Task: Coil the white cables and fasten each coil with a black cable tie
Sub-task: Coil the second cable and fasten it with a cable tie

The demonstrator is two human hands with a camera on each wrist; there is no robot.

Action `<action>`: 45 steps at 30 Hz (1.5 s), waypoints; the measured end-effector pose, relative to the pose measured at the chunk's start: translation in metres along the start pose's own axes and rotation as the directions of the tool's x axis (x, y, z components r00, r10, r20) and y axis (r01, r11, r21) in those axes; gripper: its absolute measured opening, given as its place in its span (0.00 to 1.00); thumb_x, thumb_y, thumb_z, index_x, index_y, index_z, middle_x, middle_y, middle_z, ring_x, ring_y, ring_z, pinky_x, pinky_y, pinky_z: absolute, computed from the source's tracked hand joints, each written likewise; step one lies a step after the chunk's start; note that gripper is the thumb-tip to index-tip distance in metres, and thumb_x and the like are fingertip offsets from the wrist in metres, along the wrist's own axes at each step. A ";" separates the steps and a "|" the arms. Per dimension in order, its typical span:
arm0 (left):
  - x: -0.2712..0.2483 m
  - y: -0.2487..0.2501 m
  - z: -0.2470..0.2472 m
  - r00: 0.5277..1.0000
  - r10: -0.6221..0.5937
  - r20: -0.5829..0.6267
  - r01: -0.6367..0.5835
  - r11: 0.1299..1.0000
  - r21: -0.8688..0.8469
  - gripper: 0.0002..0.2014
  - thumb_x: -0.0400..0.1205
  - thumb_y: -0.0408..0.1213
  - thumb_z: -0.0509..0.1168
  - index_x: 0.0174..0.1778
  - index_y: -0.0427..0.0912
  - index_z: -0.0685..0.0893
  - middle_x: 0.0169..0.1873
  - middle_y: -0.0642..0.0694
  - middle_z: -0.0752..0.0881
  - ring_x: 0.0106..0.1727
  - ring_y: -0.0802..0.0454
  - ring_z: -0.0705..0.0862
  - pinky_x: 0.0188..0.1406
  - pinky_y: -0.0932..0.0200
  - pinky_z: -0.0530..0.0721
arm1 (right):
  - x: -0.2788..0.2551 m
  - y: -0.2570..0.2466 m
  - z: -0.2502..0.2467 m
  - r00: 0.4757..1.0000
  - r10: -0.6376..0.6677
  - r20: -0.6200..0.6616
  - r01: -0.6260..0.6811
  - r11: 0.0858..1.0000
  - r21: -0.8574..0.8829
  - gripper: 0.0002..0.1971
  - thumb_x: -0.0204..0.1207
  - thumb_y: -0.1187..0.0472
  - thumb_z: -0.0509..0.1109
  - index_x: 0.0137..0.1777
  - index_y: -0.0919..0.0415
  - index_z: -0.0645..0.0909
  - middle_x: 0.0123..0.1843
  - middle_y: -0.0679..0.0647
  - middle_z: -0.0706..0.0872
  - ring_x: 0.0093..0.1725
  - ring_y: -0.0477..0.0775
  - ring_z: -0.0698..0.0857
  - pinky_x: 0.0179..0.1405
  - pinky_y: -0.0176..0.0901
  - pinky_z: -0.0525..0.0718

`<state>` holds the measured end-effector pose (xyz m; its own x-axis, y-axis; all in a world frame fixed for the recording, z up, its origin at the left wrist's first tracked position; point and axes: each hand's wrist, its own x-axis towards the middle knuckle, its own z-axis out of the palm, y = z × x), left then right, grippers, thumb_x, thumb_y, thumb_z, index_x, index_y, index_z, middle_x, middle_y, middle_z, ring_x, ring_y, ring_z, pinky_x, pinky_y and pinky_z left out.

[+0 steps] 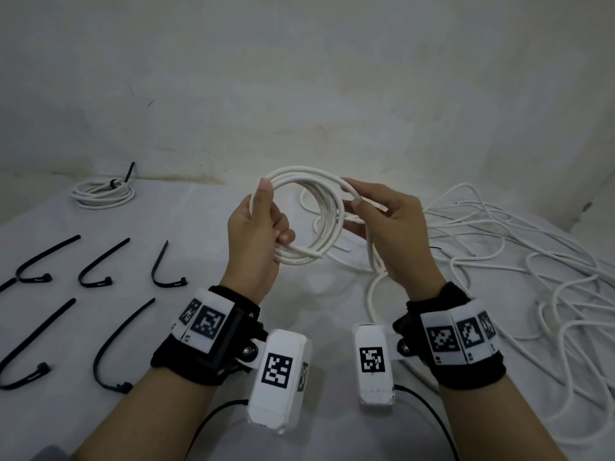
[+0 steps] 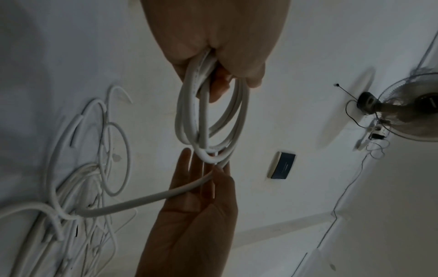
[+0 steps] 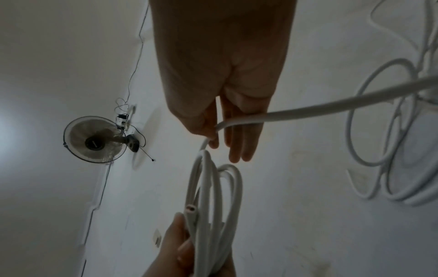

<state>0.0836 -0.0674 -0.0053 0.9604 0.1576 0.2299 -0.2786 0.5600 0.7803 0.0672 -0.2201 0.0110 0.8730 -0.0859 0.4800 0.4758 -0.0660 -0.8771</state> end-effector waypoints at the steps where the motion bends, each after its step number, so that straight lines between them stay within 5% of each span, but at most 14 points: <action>1: 0.000 0.000 0.000 1.000 -0.012 -0.011 0.012 1.000 -0.020 0.18 0.87 0.43 0.57 0.31 0.44 0.65 0.19 0.53 0.62 0.18 0.59 0.61 0.16 0.68 0.67 | 0.000 -0.001 0.002 1.000 0.015 0.000 -0.015 1.000 0.016 0.15 0.79 0.76 0.61 0.60 0.67 0.85 0.54 0.63 0.89 0.50 0.56 0.91 0.50 0.50 0.89; 7: -0.001 -0.004 0.001 0.996 0.002 -0.093 -0.006 0.999 -0.048 0.19 0.87 0.45 0.56 0.31 0.44 0.64 0.19 0.53 0.62 0.18 0.58 0.62 0.16 0.67 0.67 | -0.004 0.003 0.018 0.996 0.082 -0.034 -0.081 0.996 0.041 0.16 0.79 0.73 0.61 0.48 0.61 0.90 0.40 0.58 0.91 0.41 0.56 0.91 0.37 0.45 0.88; 9: -0.002 -0.003 0.001 0.995 0.020 -0.101 -0.024 0.999 -0.043 0.18 0.87 0.45 0.56 0.32 0.44 0.65 0.19 0.53 0.63 0.18 0.58 0.62 0.17 0.67 0.68 | -0.001 0.008 0.026 0.993 0.049 -0.107 -0.047 0.999 0.020 0.13 0.82 0.64 0.65 0.41 0.67 0.89 0.37 0.66 0.89 0.37 0.60 0.90 0.33 0.43 0.86; 11: -0.002 -0.002 0.001 0.995 0.049 -0.091 -0.052 0.998 -0.028 0.17 0.87 0.45 0.56 0.33 0.43 0.67 0.20 0.53 0.64 0.19 0.59 0.63 0.18 0.67 0.69 | -0.001 0.013 0.032 0.989 0.021 -0.144 -0.018 1.000 0.024 0.21 0.82 0.57 0.66 0.40 0.78 0.84 0.37 0.75 0.86 0.38 0.64 0.90 0.32 0.43 0.86; 13: -0.001 -0.001 0.001 0.994 0.066 -0.086 -0.067 0.998 -0.015 0.17 0.87 0.45 0.56 0.33 0.43 0.68 0.19 0.53 0.64 0.19 0.59 0.63 0.18 0.67 0.69 | -0.001 0.016 0.034 0.986 0.078 -0.147 -0.059 0.990 0.130 0.22 0.82 0.57 0.66 0.42 0.82 0.81 0.39 0.76 0.86 0.40 0.63 0.91 0.34 0.45 0.87; 20: -0.002 -0.005 0.000 0.996 0.069 -0.065 -0.067 0.997 0.026 0.17 0.87 0.44 0.56 0.33 0.43 0.67 0.18 0.54 0.64 0.19 0.59 0.63 0.18 0.67 0.69 | 0.000 0.017 0.022 0.912 0.370 0.177 -0.402 0.721 0.565 0.09 0.82 0.64 0.62 0.48 0.69 0.82 0.44 0.63 0.89 0.48 0.56 0.91 0.43 0.52 0.88; 27: -0.005 -0.008 0.002 0.996 0.086 -0.005 -0.085 0.992 0.090 0.18 0.87 0.43 0.55 0.32 0.43 0.65 0.19 0.54 0.64 0.19 0.59 0.63 0.18 0.67 0.69 | -0.001 0.012 0.019 0.858 0.379 0.347 -0.513 0.604 0.609 0.14 0.67 0.62 0.59 0.48 0.70 0.79 0.31 0.59 0.81 0.30 0.53 0.78 0.39 0.42 0.78; 31: -0.009 -0.013 0.005 0.995 0.087 0.044 -0.092 0.989 0.116 0.18 0.88 0.43 0.55 0.32 0.43 0.65 0.18 0.55 0.64 0.19 0.59 0.63 0.18 0.66 0.68 | -0.001 0.013 0.019 0.854 0.363 0.371 -0.519 0.630 0.577 0.13 0.67 0.59 0.54 0.37 0.66 0.77 0.21 0.53 0.70 0.21 0.51 0.70 0.40 0.45 0.77; 35: -0.013 -0.013 0.007 0.994 0.083 0.069 -0.092 0.986 0.141 0.17 0.88 0.43 0.54 0.33 0.43 0.65 0.18 0.54 0.65 0.18 0.59 0.64 0.18 0.66 0.69 | -0.002 0.015 0.023 0.879 0.338 0.336 -0.470 0.736 0.488 0.29 0.86 0.44 0.45 0.32 0.62 0.73 0.15 0.49 0.66 0.15 0.47 0.65 0.30 0.39 0.79; 41: -0.013 -0.012 0.006 0.992 0.106 0.062 -0.116 0.971 0.207 0.19 0.88 0.46 0.53 0.31 0.42 0.65 0.17 0.56 0.66 0.18 0.59 0.67 0.21 0.64 0.71 | -0.004 0.018 0.024 0.903 0.261 0.340 -0.412 0.746 0.522 0.27 0.82 0.41 0.48 0.36 0.62 0.74 0.17 0.50 0.71 0.21 0.50 0.80 0.33 0.41 0.83; 45: -0.012 -0.013 0.003 0.993 0.066 0.094 -0.091 0.951 0.295 0.20 0.87 0.49 0.53 0.33 0.41 0.70 0.19 0.55 0.71 0.21 0.58 0.75 0.30 0.55 0.80 | -0.004 0.017 0.026 0.906 0.295 0.302 -0.420 0.711 0.564 0.29 0.84 0.40 0.46 0.34 0.60 0.74 0.16 0.47 0.63 0.14 0.44 0.62 0.22 0.36 0.72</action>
<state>0.0758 -0.0788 -0.0161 0.9351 0.1168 0.3347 -0.3543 0.2787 0.8926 0.0744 -0.1954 -0.0058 0.9641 0.2029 0.1712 0.0324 0.5499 -0.8346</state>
